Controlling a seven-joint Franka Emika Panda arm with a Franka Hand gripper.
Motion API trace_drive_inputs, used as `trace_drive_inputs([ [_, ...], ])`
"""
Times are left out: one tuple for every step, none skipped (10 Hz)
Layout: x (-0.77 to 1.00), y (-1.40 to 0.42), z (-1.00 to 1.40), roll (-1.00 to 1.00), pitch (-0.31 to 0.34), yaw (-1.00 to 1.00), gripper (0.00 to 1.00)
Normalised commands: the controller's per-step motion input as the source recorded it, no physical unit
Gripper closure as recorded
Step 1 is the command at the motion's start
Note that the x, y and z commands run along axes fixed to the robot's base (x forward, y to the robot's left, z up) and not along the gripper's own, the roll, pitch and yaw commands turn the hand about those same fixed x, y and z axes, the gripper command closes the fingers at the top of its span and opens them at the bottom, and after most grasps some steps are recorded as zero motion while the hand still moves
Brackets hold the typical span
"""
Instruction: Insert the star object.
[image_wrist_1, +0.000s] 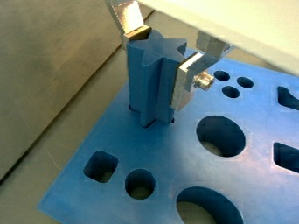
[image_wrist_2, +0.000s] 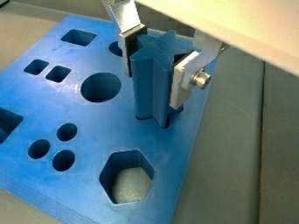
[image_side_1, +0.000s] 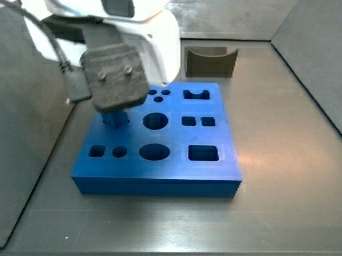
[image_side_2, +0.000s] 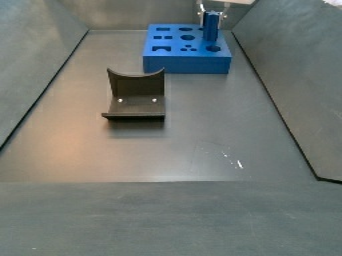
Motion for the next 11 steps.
trace_drive_inputs([
  [-0.05,-0.28,-0.48,0.05,-0.403,0.0,1.0],
  [-0.1,-0.26,-0.54,0.03,-0.371,0.0,1.0],
  [-0.1,-0.1,-0.67,0.0,-0.309,0.0,1.0],
  [-0.09,-0.01,-0.67,0.06,-0.296,-0.03,1.0],
  [-0.12,0.0,-0.91,0.14,-0.137,-0.02,1.0],
  [0.0,-0.04,-0.92,0.17,0.031,0.0,1.0],
  [0.0,-0.04,-0.81,0.15,0.124,0.0,1.0],
  [0.11,-0.07,-0.78,0.16,0.156,-0.04,1.0],
  [0.23,-0.07,-0.78,0.07,0.197,-0.06,1.0],
  [0.17,-0.02,-0.82,0.05,0.147,-0.04,1.0],
  [0.1,0.0,-0.84,0.0,0.033,-0.06,1.0],
])
